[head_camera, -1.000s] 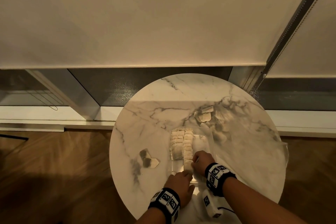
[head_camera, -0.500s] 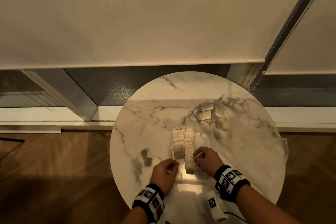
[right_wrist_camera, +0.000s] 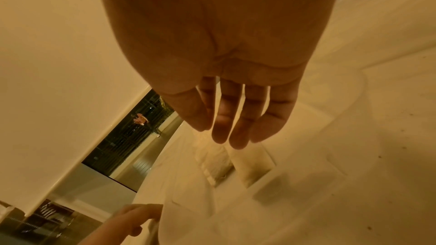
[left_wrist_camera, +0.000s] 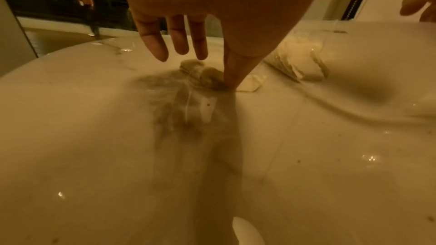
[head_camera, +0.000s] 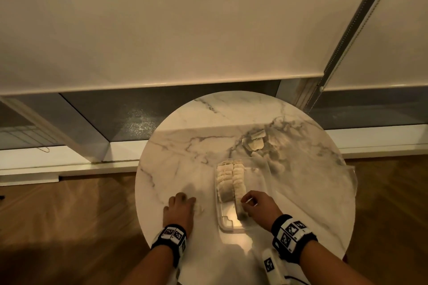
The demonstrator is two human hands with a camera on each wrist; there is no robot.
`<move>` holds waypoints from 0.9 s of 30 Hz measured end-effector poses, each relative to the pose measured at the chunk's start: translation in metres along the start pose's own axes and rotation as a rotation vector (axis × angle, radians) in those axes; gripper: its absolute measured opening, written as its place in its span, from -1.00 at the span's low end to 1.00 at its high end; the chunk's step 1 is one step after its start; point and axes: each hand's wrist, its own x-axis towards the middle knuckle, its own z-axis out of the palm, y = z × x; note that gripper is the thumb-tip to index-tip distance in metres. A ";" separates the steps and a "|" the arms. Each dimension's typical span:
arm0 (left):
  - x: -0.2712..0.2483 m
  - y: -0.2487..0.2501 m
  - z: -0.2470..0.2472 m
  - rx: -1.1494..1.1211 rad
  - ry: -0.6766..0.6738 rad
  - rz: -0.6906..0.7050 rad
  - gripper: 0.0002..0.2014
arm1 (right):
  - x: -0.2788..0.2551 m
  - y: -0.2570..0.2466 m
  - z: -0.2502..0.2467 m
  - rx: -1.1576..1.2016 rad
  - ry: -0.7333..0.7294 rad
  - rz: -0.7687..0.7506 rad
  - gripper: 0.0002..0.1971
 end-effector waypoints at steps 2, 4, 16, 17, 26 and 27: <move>0.003 0.000 0.002 0.038 -0.023 0.023 -0.60 | -0.002 0.001 0.001 0.002 0.004 0.014 -0.94; 0.005 0.000 0.003 0.048 -0.025 0.044 -0.60 | -0.005 0.001 0.002 0.008 0.014 0.022 -0.94; -0.006 -0.008 -0.016 -0.287 0.106 0.010 -0.92 | -0.013 -0.021 0.012 0.002 0.023 -0.025 -0.92; -0.009 -0.008 -0.020 -0.400 0.117 -0.013 -0.94 | -0.012 -0.023 0.013 0.000 0.027 -0.032 -0.92; -0.020 0.024 -0.066 -1.246 0.061 -0.090 -0.90 | -0.012 -0.055 0.022 0.210 0.035 -0.286 -0.84; -0.021 0.030 -0.072 -1.284 0.049 -0.079 -0.91 | -0.012 -0.060 0.023 0.246 0.013 -0.300 -0.82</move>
